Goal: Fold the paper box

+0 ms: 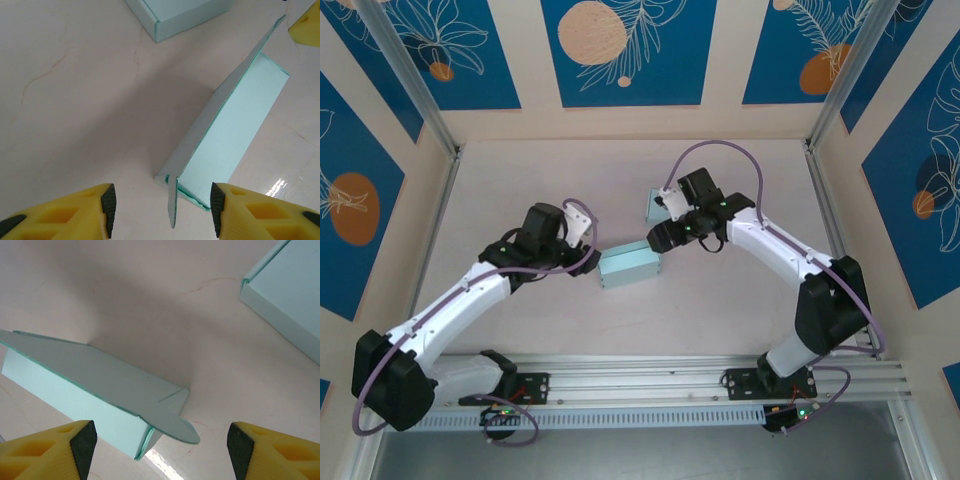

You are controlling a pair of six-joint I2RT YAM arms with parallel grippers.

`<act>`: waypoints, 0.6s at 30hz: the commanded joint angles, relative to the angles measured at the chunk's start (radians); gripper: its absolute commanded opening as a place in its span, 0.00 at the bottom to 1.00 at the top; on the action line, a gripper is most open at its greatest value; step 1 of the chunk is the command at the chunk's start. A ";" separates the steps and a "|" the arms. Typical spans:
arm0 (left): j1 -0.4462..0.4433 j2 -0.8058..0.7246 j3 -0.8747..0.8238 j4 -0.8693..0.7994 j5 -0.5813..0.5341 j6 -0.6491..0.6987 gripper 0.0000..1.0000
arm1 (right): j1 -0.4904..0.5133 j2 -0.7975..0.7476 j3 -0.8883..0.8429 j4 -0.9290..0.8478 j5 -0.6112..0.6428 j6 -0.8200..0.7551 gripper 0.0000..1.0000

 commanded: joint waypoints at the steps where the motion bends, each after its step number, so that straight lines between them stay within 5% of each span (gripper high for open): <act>1: -0.015 0.027 -0.016 -0.013 -0.005 -0.059 0.54 | -0.001 0.022 0.041 0.007 -0.036 -0.032 0.72; 8: -0.031 0.069 -0.006 -0.047 -0.046 -0.096 0.51 | 0.002 0.043 0.050 -0.002 -0.044 -0.032 0.67; 18: -0.064 0.104 -0.008 -0.022 -0.069 -0.134 0.26 | 0.023 0.003 -0.005 0.017 -0.008 0.023 0.55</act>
